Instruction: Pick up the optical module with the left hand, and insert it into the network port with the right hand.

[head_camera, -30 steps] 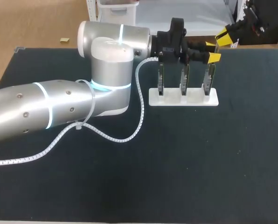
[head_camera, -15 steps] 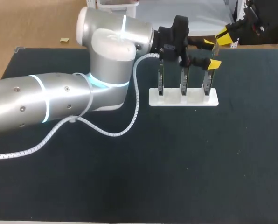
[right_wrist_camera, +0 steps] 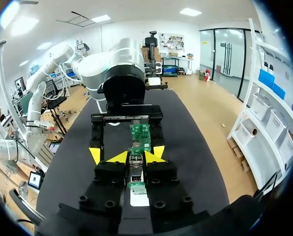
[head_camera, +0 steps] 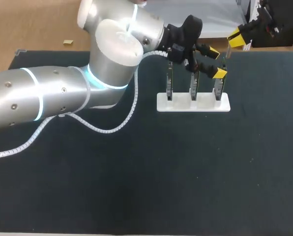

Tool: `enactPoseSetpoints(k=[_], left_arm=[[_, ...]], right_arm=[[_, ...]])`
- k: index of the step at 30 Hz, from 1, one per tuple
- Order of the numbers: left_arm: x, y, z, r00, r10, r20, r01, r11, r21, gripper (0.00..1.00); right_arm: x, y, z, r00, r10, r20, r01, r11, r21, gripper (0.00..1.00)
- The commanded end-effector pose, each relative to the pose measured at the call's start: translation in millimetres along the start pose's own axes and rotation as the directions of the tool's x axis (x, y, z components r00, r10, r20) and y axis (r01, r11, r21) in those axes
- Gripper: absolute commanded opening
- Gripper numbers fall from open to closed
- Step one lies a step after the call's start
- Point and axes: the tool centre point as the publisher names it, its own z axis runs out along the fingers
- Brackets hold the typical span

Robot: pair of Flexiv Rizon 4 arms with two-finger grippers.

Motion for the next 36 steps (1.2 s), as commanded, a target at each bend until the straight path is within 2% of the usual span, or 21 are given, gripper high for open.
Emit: enactPoseSetpoints(k=[1,6,19,36], left_arm=[[2.9,6.1,-2.8,0.998,0.022,-0.057,-0.021,0.999,0.026,1.0],[9.5,6.6,-3.3,0.993,0.029,-0.119,-0.023,0.999,0.047,1.0],[15.4,4.7,3.6,0.982,0.048,-0.182,-0.04,0.998,0.051,1.0],[21.5,1.0,4.9,0.979,0.039,-0.199,-0.029,0.998,0.051,1.0]], right_arm=[[-1.1,0.1,-0.2,1.0,-0.002,-0.001,0.002,1.0,0.001,0.0],[-1.2,0.1,-0.3,1.0,-0.003,-0.004,0.003,1.0,0.002,0.0],[-0.8,0.7,0.5,1.0,-0.001,-0.003,0.001,1.0,0.003,0.0],[-0.3,2.1,1.4,1.0,-0.003,0.002,0.003,1.0,0.002,0.0]])
